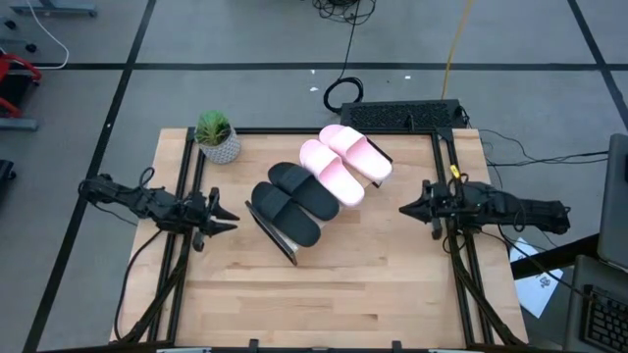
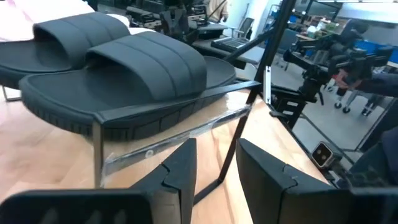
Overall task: Pick and place slides into the shelf
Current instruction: Return to Home Position
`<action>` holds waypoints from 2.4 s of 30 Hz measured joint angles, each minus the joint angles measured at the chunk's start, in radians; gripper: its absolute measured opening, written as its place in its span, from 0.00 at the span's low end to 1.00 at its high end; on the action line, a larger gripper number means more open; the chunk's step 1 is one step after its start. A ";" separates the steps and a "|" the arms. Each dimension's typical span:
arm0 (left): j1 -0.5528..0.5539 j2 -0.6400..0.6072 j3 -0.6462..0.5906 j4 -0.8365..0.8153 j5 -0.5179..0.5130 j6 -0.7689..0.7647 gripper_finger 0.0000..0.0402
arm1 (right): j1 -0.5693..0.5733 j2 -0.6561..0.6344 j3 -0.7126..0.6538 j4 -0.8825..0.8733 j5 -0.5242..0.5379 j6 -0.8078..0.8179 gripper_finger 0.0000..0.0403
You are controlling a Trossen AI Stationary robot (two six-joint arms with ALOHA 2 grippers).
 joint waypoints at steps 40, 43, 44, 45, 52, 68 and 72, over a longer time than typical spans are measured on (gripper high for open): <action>-0.001 0.009 -0.061 0.052 0.090 -0.133 0.28 | 0.000 0.008 -0.180 0.519 -0.084 -0.035 0.00; -0.001 0.009 -0.061 0.052 0.087 -0.138 0.28 | 0.000 0.008 -0.180 0.526 -0.084 -0.035 0.00; -0.001 0.009 -0.061 0.052 0.087 -0.137 0.28 | 0.000 0.008 -0.180 0.523 -0.084 -0.035 0.00; -0.001 0.009 -0.061 0.052 0.087 -0.134 0.28 | 0.000 0.008 -0.180 0.523 -0.083 -0.035 0.00; -0.001 0.009 -0.061 0.052 0.087 -0.136 0.28 | 0.000 0.008 -0.180 0.527 -0.084 -0.035 0.00; -0.001 0.009 -0.061 0.052 0.086 -0.154 0.28 | 0.000 0.008 -0.180 0.531 -0.084 -0.035 0.00; -0.001 0.009 -0.061 0.052 0.086 -0.155 0.28 | 0.000 0.008 -0.180 0.531 -0.084 -0.035 0.00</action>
